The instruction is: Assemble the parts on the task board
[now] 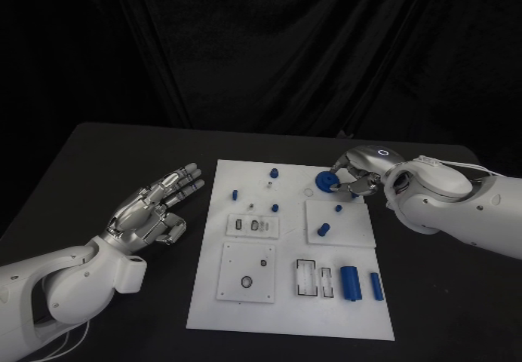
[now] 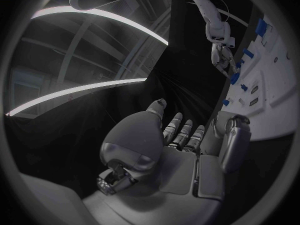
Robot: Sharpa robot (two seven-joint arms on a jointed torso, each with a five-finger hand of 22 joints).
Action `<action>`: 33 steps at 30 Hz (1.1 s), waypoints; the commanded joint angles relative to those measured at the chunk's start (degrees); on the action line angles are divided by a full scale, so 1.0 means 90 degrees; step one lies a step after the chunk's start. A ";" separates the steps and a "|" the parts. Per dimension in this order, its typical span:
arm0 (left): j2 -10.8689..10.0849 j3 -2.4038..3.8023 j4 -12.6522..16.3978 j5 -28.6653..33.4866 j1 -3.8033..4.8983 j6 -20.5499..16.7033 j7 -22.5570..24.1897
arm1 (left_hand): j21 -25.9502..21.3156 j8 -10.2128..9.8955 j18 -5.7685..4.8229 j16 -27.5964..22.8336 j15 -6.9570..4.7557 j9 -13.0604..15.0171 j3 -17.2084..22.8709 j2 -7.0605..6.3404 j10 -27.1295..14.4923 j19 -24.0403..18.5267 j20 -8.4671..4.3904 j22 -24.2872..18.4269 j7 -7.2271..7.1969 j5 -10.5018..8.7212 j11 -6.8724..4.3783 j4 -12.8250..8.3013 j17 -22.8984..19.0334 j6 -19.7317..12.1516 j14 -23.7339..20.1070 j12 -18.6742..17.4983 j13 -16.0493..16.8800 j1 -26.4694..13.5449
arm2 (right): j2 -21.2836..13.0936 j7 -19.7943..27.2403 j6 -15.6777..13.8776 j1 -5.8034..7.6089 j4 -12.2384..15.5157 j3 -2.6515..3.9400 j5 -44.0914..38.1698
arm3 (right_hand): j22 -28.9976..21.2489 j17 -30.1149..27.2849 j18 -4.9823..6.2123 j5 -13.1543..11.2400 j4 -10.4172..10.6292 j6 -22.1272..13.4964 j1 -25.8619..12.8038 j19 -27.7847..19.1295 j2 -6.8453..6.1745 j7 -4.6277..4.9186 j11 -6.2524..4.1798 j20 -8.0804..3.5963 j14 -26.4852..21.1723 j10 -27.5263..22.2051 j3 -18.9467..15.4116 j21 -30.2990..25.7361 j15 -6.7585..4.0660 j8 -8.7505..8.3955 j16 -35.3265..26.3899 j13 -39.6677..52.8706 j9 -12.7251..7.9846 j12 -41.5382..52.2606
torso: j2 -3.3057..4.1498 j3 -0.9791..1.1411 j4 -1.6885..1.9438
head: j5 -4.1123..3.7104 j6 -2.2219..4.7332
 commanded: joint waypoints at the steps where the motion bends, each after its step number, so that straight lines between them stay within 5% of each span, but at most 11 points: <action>1: 0.0012 -0.0002 -0.0002 0.0012 0.0013 0.0110 0.0949 | 0.0019 0.0021 -0.0039 0.0038 0.0037 -0.0006 0.0040 -0.0007 -0.0001 0.0669 0.0033 0.1676 0.0021 0.0038 0.0032 0.0000 0.0007 0.0006 -0.0012 0.0023 0.0006 -0.0058 | 0.0036 -0.0052 -0.0077 -0.0036 -0.0040 0.0004 -0.0049 | 0.1551 0.1675 -0.0056 0.0093 -0.0006 0.0082 -0.0034 0.0571 0.0056 0.0001 0.0053 0.0047 0.0677 0.0665 -0.0016 0.0027 0.0059 0.0037 0.0012 0.1677 0.0037 0.0017 | 0.0001 -0.0003 -0.0003 | 0.0008 -0.0012; 16: 0.0029 -0.0009 -0.0045 0.0012 0.0013 0.0120 0.0884 | 0.0019 0.0025 -0.0039 0.0039 0.0034 -0.0011 0.0065 -0.0010 -0.0005 0.0669 0.0037 0.1676 0.0056 0.0051 0.0022 -0.0028 0.0005 0.0017 -0.0015 0.0022 0.0003 -0.0068 | 0.0121 0.0077 -0.0157 -0.0059 -0.0102 0.0006 -0.0049 | 0.1520 0.1675 -0.0043 0.0286 -0.0039 0.0234 -0.0024 0.0544 0.0094 -0.0033 0.0020 0.0055 0.0677 0.0665 -0.0010 0.0003 0.0046 0.0094 0.0012 0.1677 0.0149 0.0017 | 0.0002 0.0004 -0.0005 | 0.0015 -0.0050; 20: 0.0034 -0.0010 -0.0055 0.0012 0.0013 0.0125 0.0864 | 0.0019 0.0026 -0.0039 0.0041 0.0032 -0.0013 0.0072 -0.0012 -0.0009 0.0669 0.0039 0.1676 0.0067 0.0053 0.0024 -0.0037 0.0005 0.0021 -0.0015 0.0018 0.0002 -0.0071 | 0.0129 0.0092 -0.0135 -0.0060 -0.0110 0.0006 -0.0049 | 0.1510 0.1675 -0.0038 0.0856 -0.0128 0.0629 0.0014 0.0532 0.0194 -0.0175 -0.0112 -0.0042 0.0677 0.0665 0.0044 -0.0008 -0.0068 0.0332 0.0012 0.1677 0.0379 0.0017 | -0.0001 0.0002 -0.0004 | 0.0015 -0.0055; 22: 0.0035 -0.0011 -0.0059 0.0012 0.0013 0.0128 0.0855 | 0.0019 0.0029 -0.0039 0.0044 0.0031 -0.0012 0.0081 -0.0013 -0.0008 0.0669 0.0040 0.1676 0.0081 0.0056 0.0024 -0.0048 0.0006 0.0034 -0.0015 0.0023 0.0003 -0.0075 | 0.0132 0.0092 -0.0107 -0.0060 -0.0114 0.0006 -0.0049 | 0.1497 0.1675 -0.0033 0.1327 -0.0307 0.0807 0.0133 0.0520 0.0205 -0.0205 -0.0085 -0.0070 0.0677 0.0665 0.0097 -0.0020 -0.0065 0.0518 0.0012 0.1677 0.0557 0.0017 | -0.0001 -0.0001 -0.0006 | 0.0023 -0.0059; 26: 0.0035 -0.0013 -0.0062 0.0012 0.0013 0.0134 0.0839 | 0.0019 0.0029 -0.0039 0.0044 0.0031 -0.0012 0.0081 -0.0013 -0.0008 0.0669 0.0040 0.1676 0.0081 0.0056 0.0024 -0.0048 0.0006 0.0034 -0.0015 0.0023 0.0003 -0.0075 | 0.0127 0.0089 -0.0078 -0.0060 -0.0112 0.0006 -0.0049 | 0.1496 0.1675 -0.0033 0.1770 -0.0543 0.0897 0.0284 0.0518 0.0208 -0.0231 -0.0082 -0.0062 0.0677 0.0665 0.0175 -0.0024 -0.0062 0.0731 0.0012 0.1677 0.0776 0.0017 | -0.0002 -0.0004 -0.0014 | 0.0038 -0.0057; 33: 0.0021 -0.0016 -0.0059 0.0012 0.0013 0.0145 0.0823 | 0.0019 0.0034 -0.0039 0.0048 0.0031 -0.0011 0.0095 -0.0012 -0.0008 0.0669 0.0043 0.1676 0.0101 0.0059 0.0026 -0.0062 0.0006 0.0056 -0.0015 0.0027 0.0003 -0.0082 | 0.0071 0.0139 -0.0236 -0.0059 -0.0006 0.0009 -0.0049 | 0.1498 0.1675 -0.0033 0.1974 -0.0665 0.0897 0.0298 0.0518 0.0220 -0.0245 -0.0083 -0.0050 0.0677 0.0665 0.0217 -0.0025 -0.0057 0.0911 0.0012 0.1677 0.0979 0.0017 | -0.0003 -0.0006 -0.0011 | 0.0042 -0.0045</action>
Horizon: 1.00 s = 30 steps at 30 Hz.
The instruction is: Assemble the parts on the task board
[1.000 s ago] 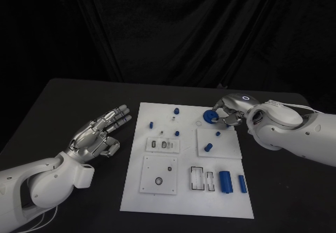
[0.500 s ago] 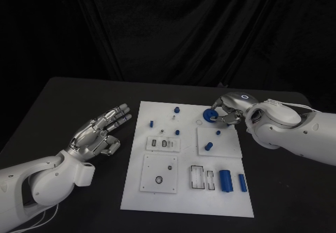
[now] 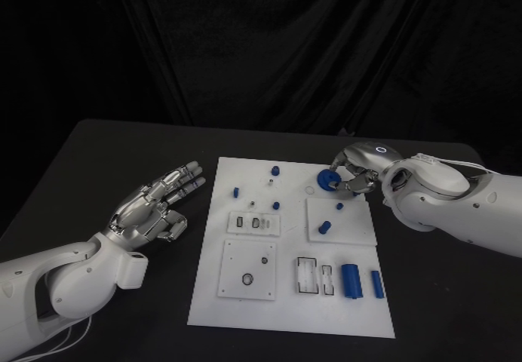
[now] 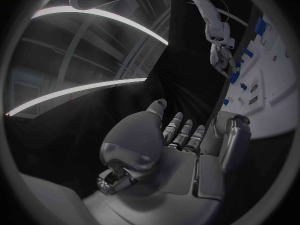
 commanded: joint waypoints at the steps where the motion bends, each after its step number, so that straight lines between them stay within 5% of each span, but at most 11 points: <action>1: -0.0006 0.0000 0.0014 0.0010 0.0013 0.0103 0.0823 | 0.0019 0.0034 -0.0039 0.0023 0.0032 -0.0006 0.0038 0.0014 -0.0006 0.0669 0.0043 0.1676 0.0055 0.0021 0.0028 -0.0005 0.0007 0.0009 -0.0014 0.0028 0.0003 -0.0056 | -0.0055 0.0045 -0.0124 -0.0026 0.0098 -0.0015 -0.0040 | 0.1500 0.1676 -0.0034 0.0066 -0.0211 0.0173 0.0080 0.0496 0.0058 -0.0161 -0.0014 -0.0028 0.0667 0.0663 0.0167 -0.0024 -0.0014 0.0426 0.0013 0.1673 0.0606 0.0017 | -0.0005 -0.0002 0.0001 | -0.0004 0.0012; 9: -0.0026 0.0000 0.0038 0.0011 0.0013 0.0083 0.0812 | 0.0019 0.0042 -0.0039 0.0039 0.0042 -0.0006 0.0052 0.0008 0.0000 0.0669 0.0043 0.1676 0.0071 0.0025 0.0037 -0.0026 0.0010 0.0035 -0.0010 0.0041 0.0004 -0.0065 | -0.0115 0.0085 -0.0284 0.0140 0.0556 0.0001 -0.0040 | 0.1505 0.1676 -0.0035 0.0096 -0.0226 0.0181 0.0048 0.0500 0.0053 -0.0173 -0.0024 -0.0032 0.0667 0.0663 0.0169 -0.0022 -0.0021 0.0495 0.0013 0.1673 0.0683 0.0017 | -0.0001 -0.0003 -0.0009 | 0.0034 0.0042; 16: -0.0018 -0.0001 0.0050 0.0033 0.0013 0.0083 0.0799 | 0.0019 0.0049 -0.0039 0.0071 0.0077 -0.0008 0.0068 -0.0003 0.0011 0.0669 0.0039 0.1676 0.0088 0.0030 0.0038 -0.0059 0.0016 0.0055 0.0004 0.0058 0.0007 -0.0078 | 0.0226 0.0187 -0.0266 0.0293 0.0818 0.0006 -0.0040 | 0.1510 0.1676 -0.0037 0.0125 -0.0208 0.0109 -0.0012 0.0504 0.0065 -0.0167 -0.0023 -0.0035 0.0667 0.0663 0.0178 -0.0019 -0.0023 0.0503 0.0013 0.1673 0.0727 0.0017 | -0.0010 -0.0018 -0.0009 | 0.0027 0.0028; 30: 0.0033 -0.0001 0.0013 0.0044 0.0013 0.0127 0.0782 | 0.0019 0.0053 -0.0039 0.0138 0.0133 -0.0022 0.0106 0.0000 0.0054 0.0669 0.0034 0.1676 0.0074 0.0039 0.0124 -0.0115 0.0027 0.0062 0.0033 0.0122 0.0016 -0.0123 | 0.1248 0.0444 -0.0169 0.0203 0.0183 0.0010 -0.0040 | 0.1494 0.1676 -0.0031 0.0179 -0.0209 0.0029 -0.0056 0.0491 0.0066 -0.0157 -0.0020 -0.0037 0.0667 0.0663 0.0198 -0.0032 -0.0023 0.0504 0.0013 0.1673 0.0771 0.0017 | -0.0003 -0.0008 0.0013 | 0.0033 0.0035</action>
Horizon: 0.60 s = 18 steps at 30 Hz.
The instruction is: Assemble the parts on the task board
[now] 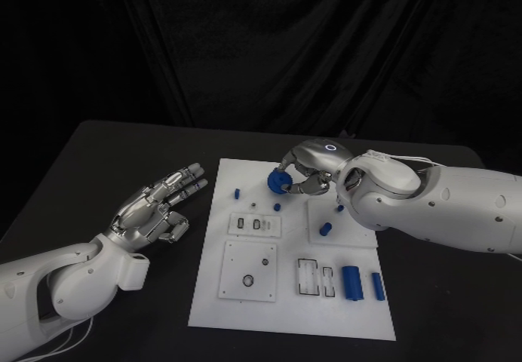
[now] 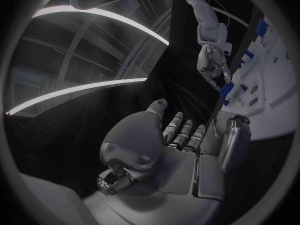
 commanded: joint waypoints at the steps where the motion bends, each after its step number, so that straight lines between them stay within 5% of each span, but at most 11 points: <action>1: 0.0019 0.0002 -0.0005 0.0027 0.0013 0.0113 0.0781 | 0.0019 0.0028 -0.0039 0.0040 0.0058 -0.0007 0.0025 -0.0001 0.0021 0.0669 0.0034 0.1676 0.0017 0.0039 0.0043 -0.0034 0.0010 0.0005 0.0006 0.0039 0.0009 -0.0072 | 0.0126 0.0133 -0.0004 -0.0038 -0.0131 0.0007 -0.0040 | 0.1490 0.1676 -0.0031 0.0009 0.0016 0.0058 -0.0060 0.0490 0.0017 -0.0109 -0.0018 -0.0037 0.0668 0.0663 0.0044 -0.0033 -0.0022 0.0500 0.0013 0.1675 0.1107 0.0017 | 0.0010 0.0018 0.0006 | 0.0008 -0.0001; 18: 0.0049 -0.0001 -0.0032 0.0027 0.0013 0.0133 0.0768 | 0.0019 0.0030 -0.0039 0.0073 0.0079 -0.0013 0.0042 0.0001 0.0042 0.0669 0.0033 0.1676 0.0018 0.0042 0.0072 -0.0055 0.0015 0.0011 0.0020 0.0073 0.0013 -0.0096 | 0.0408 0.0017 0.0252 -0.0077 -0.0453 0.0011 -0.0040 | 0.1459 0.1676 -0.0019 -0.0096 -0.0013 -0.0393 -0.0149 0.0462 -0.0014 0.0071 0.0139 0.0063 0.0668 0.0663 0.0193 -0.0064 0.0106 0.0185 0.0013 0.1675 0.1052 0.0017 | 0.0012 0.0015 -0.0016 | 0.0003 -0.0024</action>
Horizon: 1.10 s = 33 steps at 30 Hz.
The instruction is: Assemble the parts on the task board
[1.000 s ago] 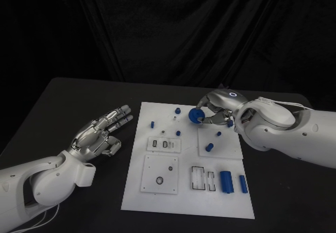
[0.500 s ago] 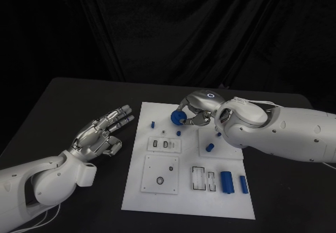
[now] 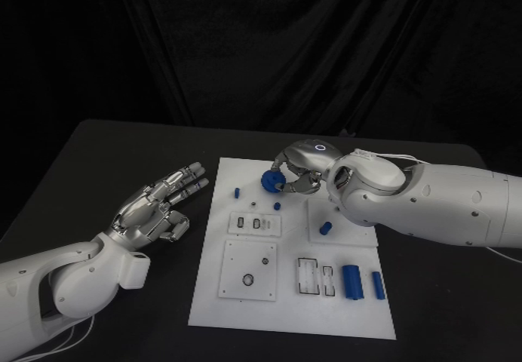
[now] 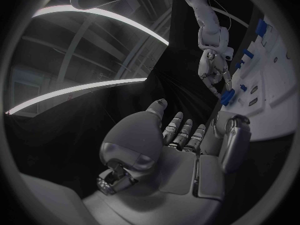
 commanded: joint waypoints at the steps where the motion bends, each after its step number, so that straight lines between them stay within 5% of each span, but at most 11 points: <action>1: 0.0012 0.0001 0.0006 0.0020 0.0013 0.0105 0.0767 | 0.0019 0.0031 -0.0039 0.0023 0.0061 -0.0006 0.0009 0.0002 0.0007 0.0669 0.0033 0.1676 0.0018 0.0042 0.0037 -0.0022 0.0006 0.0011 0.0001 0.0031 0.0008 -0.0046 | 0.0025 -0.0039 0.0128 -0.0018 -0.0025 0.0007 -0.0040 | 0.1455 0.1677 -0.0017 -0.0024 -0.0002 -0.0059 -0.0038 0.0481 -0.0027 0.0017 0.0042 0.0053 0.0668 0.0673 0.0052 -0.0043 0.0046 0.0017 0.0015 0.1676 0.1031 0.0017 | -0.0001 -0.0003 -0.0014 | 0.0010 -0.0010; 7: 0.0012 0.0001 0.0008 0.0020 0.0013 0.0108 0.0762 | 0.0019 0.0036 -0.0039 0.0037 0.0067 -0.0006 0.0018 0.0003 0.0019 0.0669 0.0033 0.1676 0.0021 0.0043 0.0055 -0.0033 0.0007 0.0032 0.0008 0.0050 0.0010 -0.0059 | 0.0081 -0.0043 0.0210 -0.0027 -0.0078 0.0008 -0.0040 | 0.1432 0.1664 -0.0006 -0.0042 -0.0017 -0.0293 -0.0074 0.0459 -0.0069 0.0067 0.0054 0.0089 0.0665 0.0673 0.0162 -0.0068 0.0066 -0.0229 0.0011 0.1676 0.0908 0.0017 | -0.0002 -0.0006 -0.0012 | 0.0015 -0.0025; 16: 0.0005 0.0000 0.0010 0.0020 0.0013 0.0110 0.0752 | 0.0019 0.0043 -0.0039 0.0057 0.0070 -0.0005 0.0028 0.0003 0.0032 0.0669 0.0034 0.1676 0.0028 0.0044 0.0075 -0.0045 0.0010 0.0055 0.0016 0.0071 0.0013 -0.0072 | 0.0124 -0.0055 0.0343 -0.0043 -0.0117 0.0008 -0.0040 | 0.1363 0.1435 0.0023 -0.0164 -0.0134 -0.0842 -0.0098 0.0395 -0.0162 0.0018 -0.0097 -0.0022 0.0613 0.0673 0.0393 -0.0147 -0.0065 -0.0723 -0.0078 0.1676 0.0506 0.0017 | -0.0001 -0.0005 0.0002 | 0.0004 -0.0048; 27: -0.0003 -0.0002 0.0010 0.0020 0.0013 0.0110 0.0745 | 0.0019 0.0058 -0.0039 0.0076 0.0080 0.0000 0.0041 0.0002 0.0049 0.0669 0.0032 0.1676 0.0049 0.0046 0.0092 -0.0063 0.0012 0.0107 0.0024 0.0100 0.0016 -0.0090 | 0.0098 -0.0124 0.0562 -0.0046 -0.0124 0.0009 -0.0040 | 0.1305 0.1329 0.0045 -0.0453 -0.0259 -0.1030 -0.0068 0.0343 -0.0198 -0.0023 -0.0141 -0.0068 0.0590 0.0599 0.0439 -0.0213 -0.0109 -0.0711 -0.0123 0.1580 0.0332 -0.0039 | 0.0002 -0.0004 -0.0006 | 0.0015 -0.0060; 33: -0.0004 -0.0002 0.0007 0.0020 0.0013 0.0113 0.0746 | 0.0019 0.0063 -0.0039 0.0084 0.0081 0.0003 0.0044 0.0002 0.0055 0.0669 0.0032 0.1676 0.0056 0.0046 0.0096 -0.0068 0.0013 0.0127 0.0027 0.0110 0.0018 -0.0095 | 0.0006 -0.0050 0.0380 -0.0046 -0.0079 0.0009 -0.0040 | 0.1296 0.1303 0.0049 -0.0511 -0.0282 -0.1021 -0.0060 0.0335 -0.0198 -0.0019 -0.0140 -0.0071 0.0584 0.0575 0.0445 -0.0225 -0.0110 -0.0704 -0.0134 0.1547 0.0312 -0.0059 | -0.0001 -0.0003 -0.0008 | 0.0026 -0.0055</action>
